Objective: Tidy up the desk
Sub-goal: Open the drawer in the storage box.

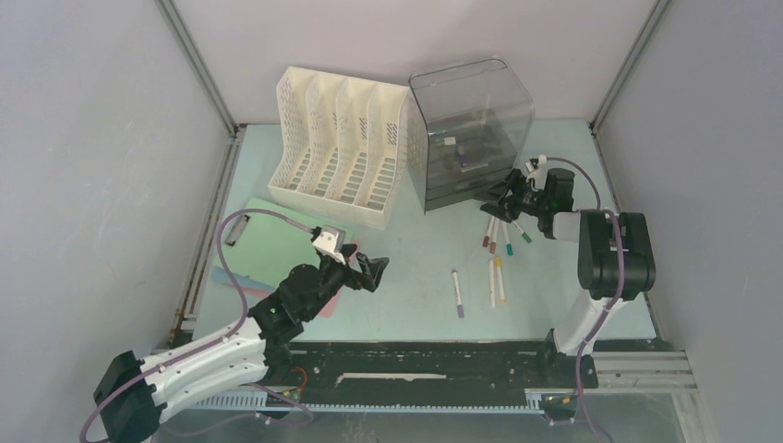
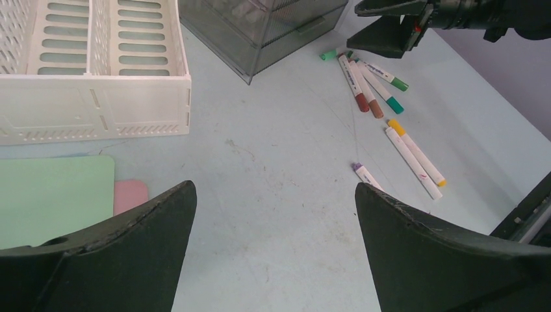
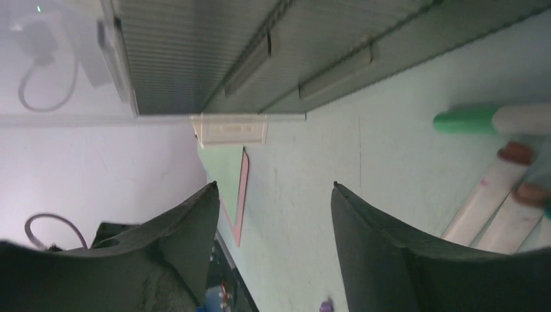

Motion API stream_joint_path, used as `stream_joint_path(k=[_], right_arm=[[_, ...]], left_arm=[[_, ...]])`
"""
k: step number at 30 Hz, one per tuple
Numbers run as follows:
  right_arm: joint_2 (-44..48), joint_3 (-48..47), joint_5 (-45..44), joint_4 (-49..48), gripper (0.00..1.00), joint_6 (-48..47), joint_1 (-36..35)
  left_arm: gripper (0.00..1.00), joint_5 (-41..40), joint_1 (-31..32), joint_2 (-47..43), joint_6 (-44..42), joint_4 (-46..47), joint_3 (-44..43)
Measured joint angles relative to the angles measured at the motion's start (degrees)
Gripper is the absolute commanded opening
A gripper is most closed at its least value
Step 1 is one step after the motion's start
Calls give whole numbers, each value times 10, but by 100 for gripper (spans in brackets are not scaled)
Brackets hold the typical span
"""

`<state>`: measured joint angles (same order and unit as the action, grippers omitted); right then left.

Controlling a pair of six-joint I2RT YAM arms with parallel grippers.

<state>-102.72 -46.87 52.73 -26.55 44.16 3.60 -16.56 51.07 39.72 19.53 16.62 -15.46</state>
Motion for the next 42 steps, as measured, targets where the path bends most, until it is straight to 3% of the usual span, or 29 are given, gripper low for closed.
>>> stream_joint_path(k=[5, 10, 30, 42], right_arm=[[-22, -15, -48, -42, 47, 63, -8], [-36, -15, -81, -54, 38, 100, -22], [-130, -58, -127, -73, 37, 153, -30], [-165, -62, -106, -159, 37, 208, -30]], left_arm=[[100, -14, -1, -7, 0, 0, 0], [100, -25, -1, -10, 0, 4, 2], [100, -33, -1, -25, 0, 13, 7], [100, -32, -1, -13, 0, 17, 7]])
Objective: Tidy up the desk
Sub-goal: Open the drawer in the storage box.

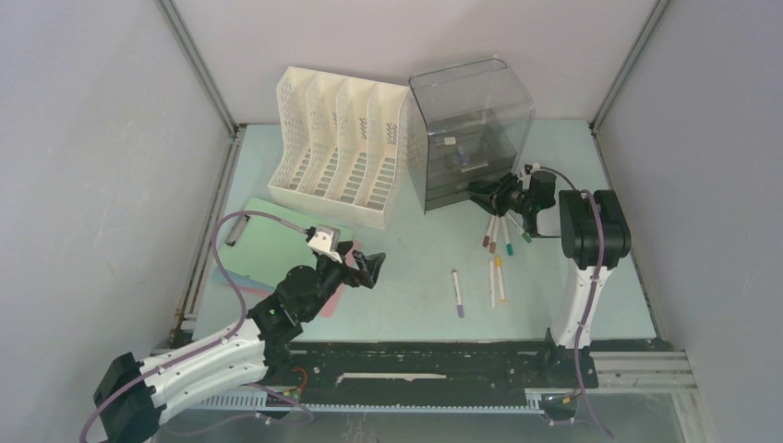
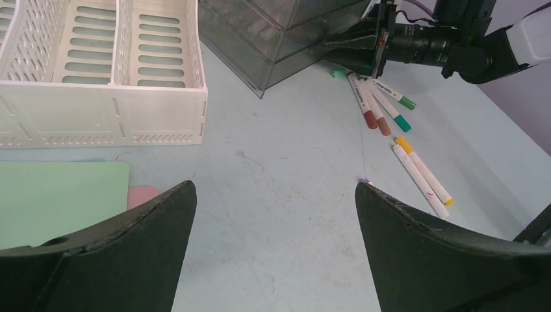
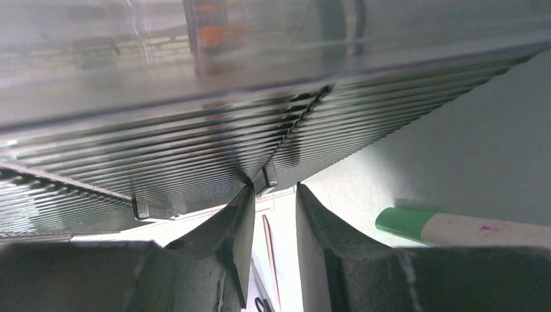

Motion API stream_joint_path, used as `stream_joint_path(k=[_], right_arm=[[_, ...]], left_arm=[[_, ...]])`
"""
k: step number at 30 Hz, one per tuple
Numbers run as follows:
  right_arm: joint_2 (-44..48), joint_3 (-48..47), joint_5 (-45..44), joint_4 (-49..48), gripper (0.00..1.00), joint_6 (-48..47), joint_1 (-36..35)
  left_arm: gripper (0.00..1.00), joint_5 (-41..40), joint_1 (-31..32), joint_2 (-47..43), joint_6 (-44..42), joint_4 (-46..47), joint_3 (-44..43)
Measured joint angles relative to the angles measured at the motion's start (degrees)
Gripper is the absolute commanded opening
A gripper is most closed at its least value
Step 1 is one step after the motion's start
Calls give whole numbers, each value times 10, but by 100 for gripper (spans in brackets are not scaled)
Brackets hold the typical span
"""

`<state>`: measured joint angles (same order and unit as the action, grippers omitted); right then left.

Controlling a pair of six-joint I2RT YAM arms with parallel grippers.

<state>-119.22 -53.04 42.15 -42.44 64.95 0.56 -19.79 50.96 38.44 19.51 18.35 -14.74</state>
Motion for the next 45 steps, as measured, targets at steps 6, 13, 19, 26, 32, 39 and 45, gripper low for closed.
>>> stream_joint_path(k=[6, 13, 19, 26, 32, 39, 45], right_arm=[[-14, 0, 6, -30, 36, 20, 1], [-24, -1, 10, -64, 19, 39, 1], [-30, -3, 14, -77, 8, 49, 2], [-31, -3, 16, -80, 3, 55, 6], [-31, 9, 17, -95, 3, 55, 10], [7, 59, 27, -87, 3, 38, 24], [58, 102, 40, -37, 10, -7, 40]], left_arm=[[100, 0, 0, 9, 0, 5, 0], [100, 1, 0, 15, 0, 5, 0], [100, 1, 0, 17, 0, 5, 0], [100, 2, 0, 22, 0, 5, 0], [100, 6, 0, 23, 2, 7, 0], [100, 16, 0, 23, 12, 9, 0], [100, 29, 0, 15, 24, 19, 0]])
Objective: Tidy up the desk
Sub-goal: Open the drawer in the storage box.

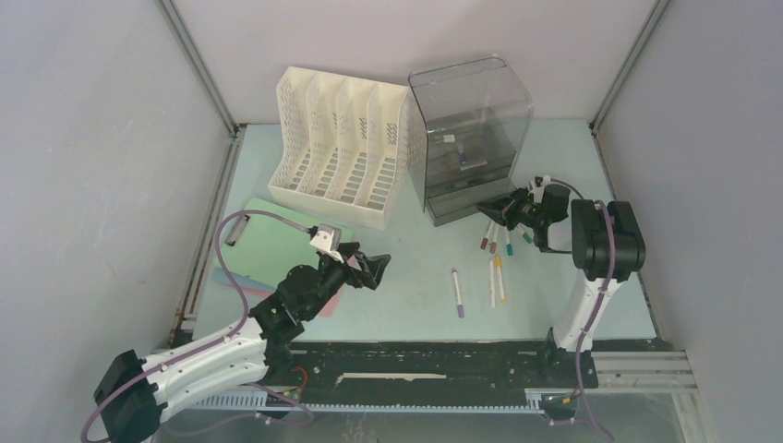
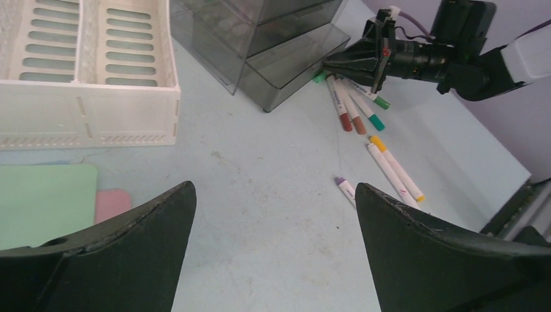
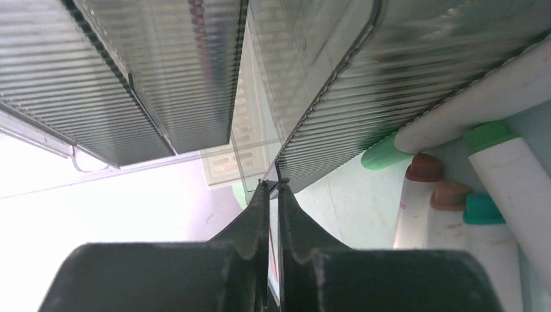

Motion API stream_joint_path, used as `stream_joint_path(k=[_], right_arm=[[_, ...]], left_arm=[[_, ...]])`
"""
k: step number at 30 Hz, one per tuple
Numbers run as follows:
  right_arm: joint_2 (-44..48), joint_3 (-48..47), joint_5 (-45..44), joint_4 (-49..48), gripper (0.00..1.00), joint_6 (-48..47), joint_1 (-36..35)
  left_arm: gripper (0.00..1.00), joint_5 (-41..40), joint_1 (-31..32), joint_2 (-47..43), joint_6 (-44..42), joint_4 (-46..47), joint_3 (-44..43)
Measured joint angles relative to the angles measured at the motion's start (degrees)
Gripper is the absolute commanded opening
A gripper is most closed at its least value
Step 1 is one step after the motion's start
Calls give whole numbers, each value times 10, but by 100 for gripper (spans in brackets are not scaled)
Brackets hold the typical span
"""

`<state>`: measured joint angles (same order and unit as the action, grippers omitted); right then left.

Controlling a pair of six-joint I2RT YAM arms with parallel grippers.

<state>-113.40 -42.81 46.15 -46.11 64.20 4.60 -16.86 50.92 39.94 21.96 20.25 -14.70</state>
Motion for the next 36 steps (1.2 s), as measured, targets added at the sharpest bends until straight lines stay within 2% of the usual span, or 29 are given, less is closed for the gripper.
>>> stream_joint_path(k=[4, 7, 13, 19, 27, 36], right_arm=[[16, 8, 12, 26, 35, -30, 7], [17, 9, 31, 40, 43, -51, 14], [60, 27, 72, 66, 44, -79, 33], [171, 42, 109, 132, 43, -135, 55], [318, 27, 137, 280, 42, -271, 65], [432, -72, 191, 503, 42, -465, 75]], left_arm=[[100, 16, 0, -3, 11, 17, 4], [100, 33, 0, -4, 21, 21, 13], [100, 63, 0, -3, 38, 33, 26], [100, 95, 0, 9, 54, 56, 27], [100, 128, 0, 46, 84, 84, 27], [100, 141, 23, 98, 113, 123, 24]])
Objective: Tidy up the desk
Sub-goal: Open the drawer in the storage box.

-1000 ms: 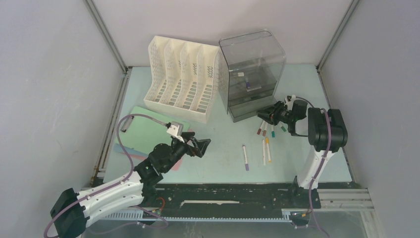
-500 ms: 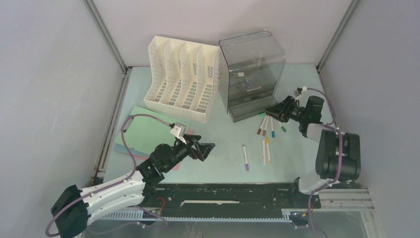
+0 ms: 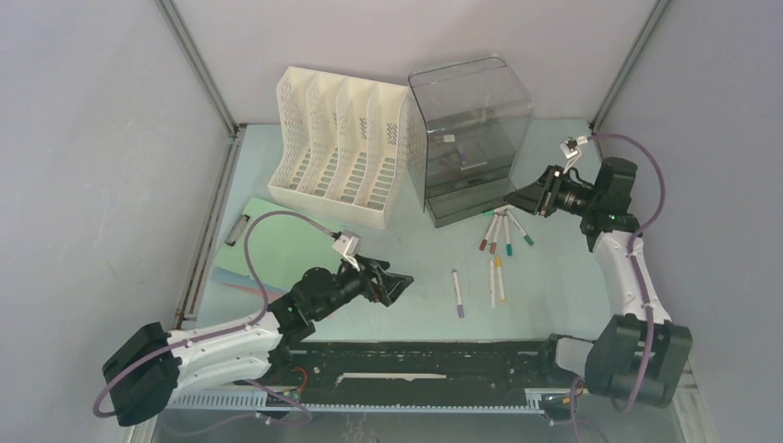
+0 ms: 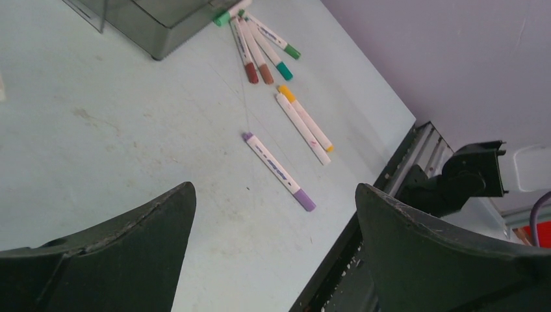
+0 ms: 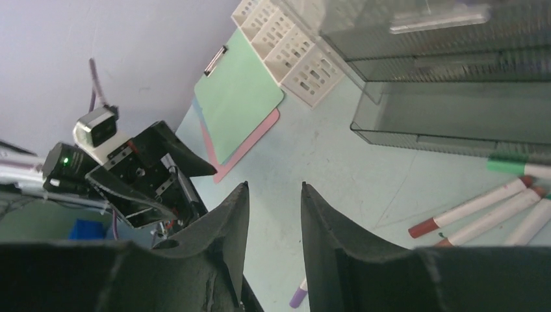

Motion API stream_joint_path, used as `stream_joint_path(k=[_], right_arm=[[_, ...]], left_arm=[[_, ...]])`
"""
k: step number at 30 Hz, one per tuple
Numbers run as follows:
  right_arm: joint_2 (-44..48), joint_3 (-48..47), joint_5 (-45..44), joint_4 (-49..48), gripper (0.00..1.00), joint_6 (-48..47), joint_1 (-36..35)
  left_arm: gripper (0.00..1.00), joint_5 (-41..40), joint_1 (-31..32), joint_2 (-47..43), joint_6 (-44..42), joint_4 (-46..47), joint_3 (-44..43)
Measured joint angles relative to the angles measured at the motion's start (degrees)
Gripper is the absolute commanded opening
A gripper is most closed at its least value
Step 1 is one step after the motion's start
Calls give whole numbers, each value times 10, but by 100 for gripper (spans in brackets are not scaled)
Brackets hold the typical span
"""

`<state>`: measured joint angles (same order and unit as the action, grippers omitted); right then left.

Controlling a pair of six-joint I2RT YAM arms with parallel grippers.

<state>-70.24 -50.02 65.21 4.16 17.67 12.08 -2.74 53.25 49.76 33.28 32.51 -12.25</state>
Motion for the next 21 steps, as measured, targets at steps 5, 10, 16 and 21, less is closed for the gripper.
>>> stream_joint_path(k=[5, 10, 16, 21], right_arm=[[56, -43, 31, 101, 42, -97, 13], [103, -63, 47, 186, 42, -182, 21], [128, -64, 58, 249, 45, -244, 33], [143, -64, 59, 275, 45, -278, 60]], left_arm=[[100, -4, 35, 54, 8, 8, -19], [100, -20, 67, 108, 17, 18, -56], [100, -30, 94, 191, 28, 21, -110], [100, -42, 118, 259, 36, 5, -170]])
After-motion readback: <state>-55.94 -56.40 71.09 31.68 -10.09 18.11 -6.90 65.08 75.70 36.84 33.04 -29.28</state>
